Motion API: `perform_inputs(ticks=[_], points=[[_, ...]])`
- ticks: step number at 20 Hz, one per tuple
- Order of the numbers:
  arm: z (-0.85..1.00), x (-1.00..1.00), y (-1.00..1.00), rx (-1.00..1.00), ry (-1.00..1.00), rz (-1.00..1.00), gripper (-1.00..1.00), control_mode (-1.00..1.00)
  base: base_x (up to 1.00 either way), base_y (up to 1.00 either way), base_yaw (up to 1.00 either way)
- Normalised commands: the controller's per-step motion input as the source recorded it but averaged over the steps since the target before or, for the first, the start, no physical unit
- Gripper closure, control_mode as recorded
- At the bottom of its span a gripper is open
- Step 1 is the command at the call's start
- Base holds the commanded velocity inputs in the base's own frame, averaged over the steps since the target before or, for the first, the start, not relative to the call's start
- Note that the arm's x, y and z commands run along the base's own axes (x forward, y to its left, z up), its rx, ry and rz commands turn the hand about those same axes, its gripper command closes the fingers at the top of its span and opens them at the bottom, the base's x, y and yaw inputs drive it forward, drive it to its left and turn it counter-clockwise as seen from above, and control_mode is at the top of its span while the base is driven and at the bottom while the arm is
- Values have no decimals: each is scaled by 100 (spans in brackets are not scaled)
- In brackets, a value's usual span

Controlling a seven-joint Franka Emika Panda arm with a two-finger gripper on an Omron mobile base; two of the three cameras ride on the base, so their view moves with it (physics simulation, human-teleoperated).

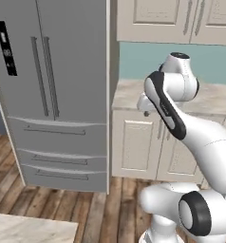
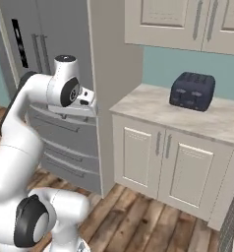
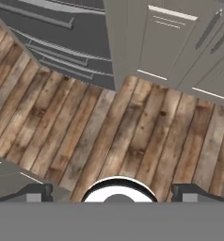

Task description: Navigate to the fridge.

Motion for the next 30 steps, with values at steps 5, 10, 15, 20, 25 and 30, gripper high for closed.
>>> perform_inputs(ticks=[5, 10, 15, 20, 25, 30], points=[[0, 0, 0, 0, 0, 0, -100, 100, 100, -24, 41], [0, 0, 0, 0, 0, 0, -100, 100, 93, -20, 59], [0, 0, 0, 0, 0, 0, -100, 100, 12, -2, 74], [0, 0, 0, 0, 0, 0, -100, 100, 16, 0, 64], [0, 0, 0, 0, 0, 0, -100, 100, 100, -15, 14], [0, 0, 0, 0, 0, 0, -100, 100, 95, -15, -13]])
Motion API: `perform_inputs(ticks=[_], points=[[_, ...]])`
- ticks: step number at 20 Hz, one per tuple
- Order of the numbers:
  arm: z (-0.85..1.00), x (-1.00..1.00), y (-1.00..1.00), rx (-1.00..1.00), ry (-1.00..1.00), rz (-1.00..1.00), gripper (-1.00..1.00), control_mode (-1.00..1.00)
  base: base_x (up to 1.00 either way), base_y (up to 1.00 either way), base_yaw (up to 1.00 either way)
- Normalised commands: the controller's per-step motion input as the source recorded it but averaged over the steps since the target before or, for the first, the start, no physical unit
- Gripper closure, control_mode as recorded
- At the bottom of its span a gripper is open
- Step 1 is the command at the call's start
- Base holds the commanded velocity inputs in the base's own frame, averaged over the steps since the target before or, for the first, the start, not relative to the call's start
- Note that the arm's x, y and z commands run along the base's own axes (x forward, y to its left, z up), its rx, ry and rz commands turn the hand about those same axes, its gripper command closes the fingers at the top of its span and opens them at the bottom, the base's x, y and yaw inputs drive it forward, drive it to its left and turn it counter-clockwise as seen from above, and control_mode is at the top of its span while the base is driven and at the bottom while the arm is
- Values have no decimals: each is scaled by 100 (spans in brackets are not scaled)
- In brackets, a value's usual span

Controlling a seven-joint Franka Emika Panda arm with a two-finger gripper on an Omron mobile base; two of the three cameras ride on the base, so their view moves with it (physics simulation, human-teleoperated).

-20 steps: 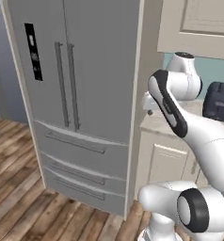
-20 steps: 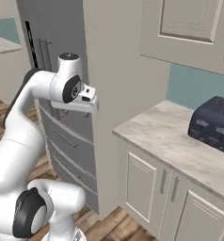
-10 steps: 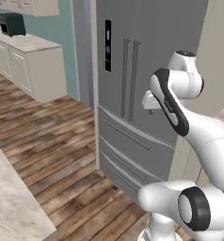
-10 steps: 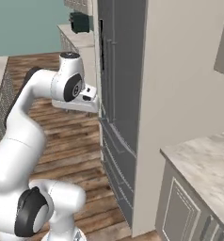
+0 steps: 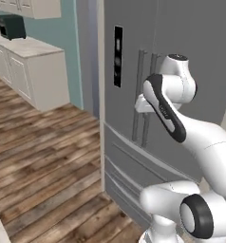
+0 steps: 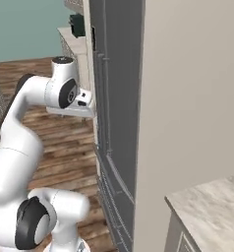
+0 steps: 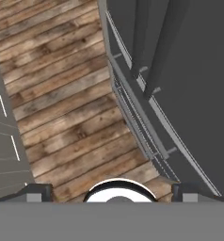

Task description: Navigate to the fridge.

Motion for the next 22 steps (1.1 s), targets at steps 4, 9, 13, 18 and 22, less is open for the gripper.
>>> perform_inputs(ticks=[4, 9, 13, 18, 22], points=[[0, 0, 0, 0, 0, 0, -100, 100, 82, 51, -27], [0, 0, 0, 0, 0, 0, -100, 100, 88, 25, -40], [0, 0, 0, 0, 0, 0, -100, 100, 61, 19, -68], [0, 0, 0, 0, 0, 0, -100, 100, 24, 16, -82], [0, 0, 0, 0, 0, 0, -100, 100, 35, 26, -79]])
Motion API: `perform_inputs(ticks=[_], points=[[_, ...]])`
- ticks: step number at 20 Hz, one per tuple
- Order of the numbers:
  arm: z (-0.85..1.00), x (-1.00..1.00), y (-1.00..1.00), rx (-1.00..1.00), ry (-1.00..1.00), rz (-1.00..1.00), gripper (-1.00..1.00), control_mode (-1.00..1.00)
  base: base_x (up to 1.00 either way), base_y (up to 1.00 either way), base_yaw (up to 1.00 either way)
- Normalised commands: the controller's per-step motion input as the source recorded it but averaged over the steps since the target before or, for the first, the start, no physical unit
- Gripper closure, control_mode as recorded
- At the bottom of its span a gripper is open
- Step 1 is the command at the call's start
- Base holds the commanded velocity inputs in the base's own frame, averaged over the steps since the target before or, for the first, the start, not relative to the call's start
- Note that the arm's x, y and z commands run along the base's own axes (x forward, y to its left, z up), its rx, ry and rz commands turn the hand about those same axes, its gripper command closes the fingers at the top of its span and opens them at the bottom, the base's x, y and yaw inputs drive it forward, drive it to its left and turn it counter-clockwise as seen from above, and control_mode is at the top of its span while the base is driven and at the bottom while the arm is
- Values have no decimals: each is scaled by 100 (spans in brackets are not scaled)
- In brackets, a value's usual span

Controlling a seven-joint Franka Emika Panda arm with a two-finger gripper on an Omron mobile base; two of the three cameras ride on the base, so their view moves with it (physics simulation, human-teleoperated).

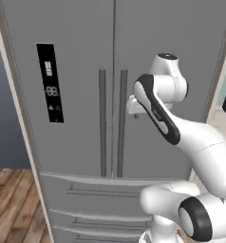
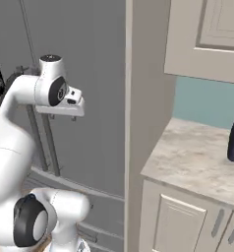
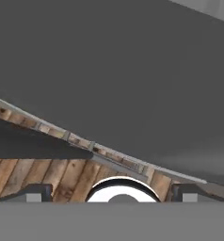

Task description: Navigate to the fridge.

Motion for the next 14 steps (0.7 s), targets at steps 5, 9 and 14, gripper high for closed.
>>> perform_inputs(ticks=[5, 9, 14], points=[[0, 0, 0, 0, 0, 0, -100, 100, 11, 57, -66], [0, 0, 0, 0, 0, 0, -100, 100, -7, 100, -37], [0, 0, 0, 0, 0, 0, -100, 100, -2, 97, -31]])
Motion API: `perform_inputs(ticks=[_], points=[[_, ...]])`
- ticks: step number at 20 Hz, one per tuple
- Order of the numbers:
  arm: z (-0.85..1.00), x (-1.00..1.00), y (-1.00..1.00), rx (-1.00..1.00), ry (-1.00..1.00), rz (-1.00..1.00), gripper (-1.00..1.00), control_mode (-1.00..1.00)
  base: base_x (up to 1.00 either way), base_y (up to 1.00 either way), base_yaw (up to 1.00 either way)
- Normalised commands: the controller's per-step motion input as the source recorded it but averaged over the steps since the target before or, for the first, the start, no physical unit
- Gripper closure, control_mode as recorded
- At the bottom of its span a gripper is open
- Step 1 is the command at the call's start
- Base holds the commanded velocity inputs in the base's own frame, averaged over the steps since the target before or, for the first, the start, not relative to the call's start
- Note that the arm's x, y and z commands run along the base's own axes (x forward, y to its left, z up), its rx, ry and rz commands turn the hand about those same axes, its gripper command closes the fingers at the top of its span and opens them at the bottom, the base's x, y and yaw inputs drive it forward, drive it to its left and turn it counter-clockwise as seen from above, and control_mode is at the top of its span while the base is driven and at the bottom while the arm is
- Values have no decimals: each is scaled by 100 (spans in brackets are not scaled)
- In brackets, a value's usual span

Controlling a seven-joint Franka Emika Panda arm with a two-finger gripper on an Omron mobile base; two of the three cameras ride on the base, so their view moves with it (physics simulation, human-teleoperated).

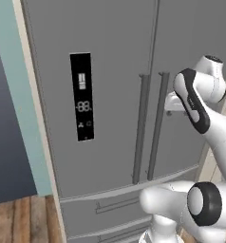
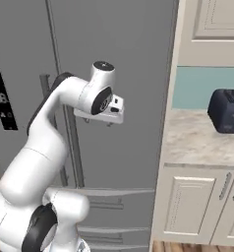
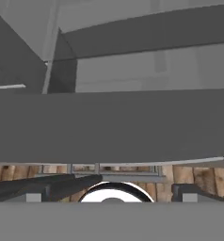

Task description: Navigate to the fridge.

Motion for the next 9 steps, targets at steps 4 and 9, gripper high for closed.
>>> perform_inputs(ticks=[4, 9], points=[[0, 0, 0, 0, 0, 0, -100, 100, 2, 63, -26], [0, 0, 0, 0, 0, 0, -100, 100, 18, 29, -14]])
